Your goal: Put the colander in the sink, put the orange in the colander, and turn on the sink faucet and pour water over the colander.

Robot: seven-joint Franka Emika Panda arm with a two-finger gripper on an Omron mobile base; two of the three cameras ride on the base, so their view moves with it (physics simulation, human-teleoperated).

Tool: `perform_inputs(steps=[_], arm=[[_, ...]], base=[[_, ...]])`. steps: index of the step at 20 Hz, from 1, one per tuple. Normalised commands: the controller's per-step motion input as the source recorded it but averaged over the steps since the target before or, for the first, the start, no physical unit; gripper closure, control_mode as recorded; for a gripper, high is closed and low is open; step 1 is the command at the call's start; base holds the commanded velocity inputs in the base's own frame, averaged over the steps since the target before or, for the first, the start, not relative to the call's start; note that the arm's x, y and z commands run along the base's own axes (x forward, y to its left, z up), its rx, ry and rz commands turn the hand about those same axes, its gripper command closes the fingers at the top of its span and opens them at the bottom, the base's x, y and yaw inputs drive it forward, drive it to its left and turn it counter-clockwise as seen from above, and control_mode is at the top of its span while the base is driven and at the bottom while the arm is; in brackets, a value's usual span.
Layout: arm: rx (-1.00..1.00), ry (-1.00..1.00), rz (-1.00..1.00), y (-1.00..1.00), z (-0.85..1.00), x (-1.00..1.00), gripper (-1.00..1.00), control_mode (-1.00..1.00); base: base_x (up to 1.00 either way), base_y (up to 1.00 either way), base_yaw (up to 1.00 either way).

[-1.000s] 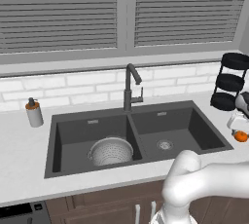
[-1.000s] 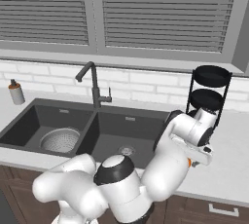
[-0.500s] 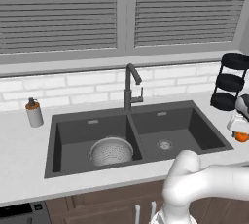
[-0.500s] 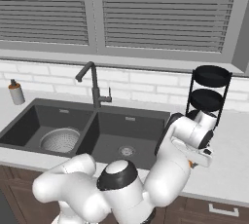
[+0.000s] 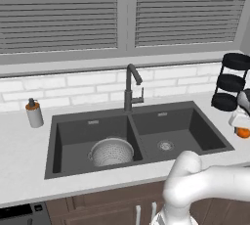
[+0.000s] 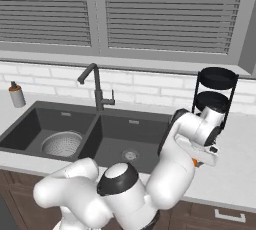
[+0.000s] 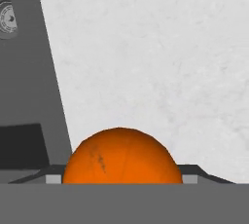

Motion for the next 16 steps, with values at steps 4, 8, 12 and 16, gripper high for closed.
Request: perform_inputs(steps=[4,8,12,16], arm=[[0.00,-0.01,0.00,0.38,0.61,-0.02,1.00,-1.00],[0.00,-0.07,0.00,0.59,0.49,-0.01,1.00,-1.00],[0.00,-0.04,0.01,0.81,0.25,-0.02,1.00,-1.00],[0.00,0.00,0.01,0.99,0.05,-0.08,1.00,-1.00]], base=[[0.00,0.00,0.00],[0.00,0.00,0.00],[0.00,0.00,0.00],[0.00,0.00,0.00]])
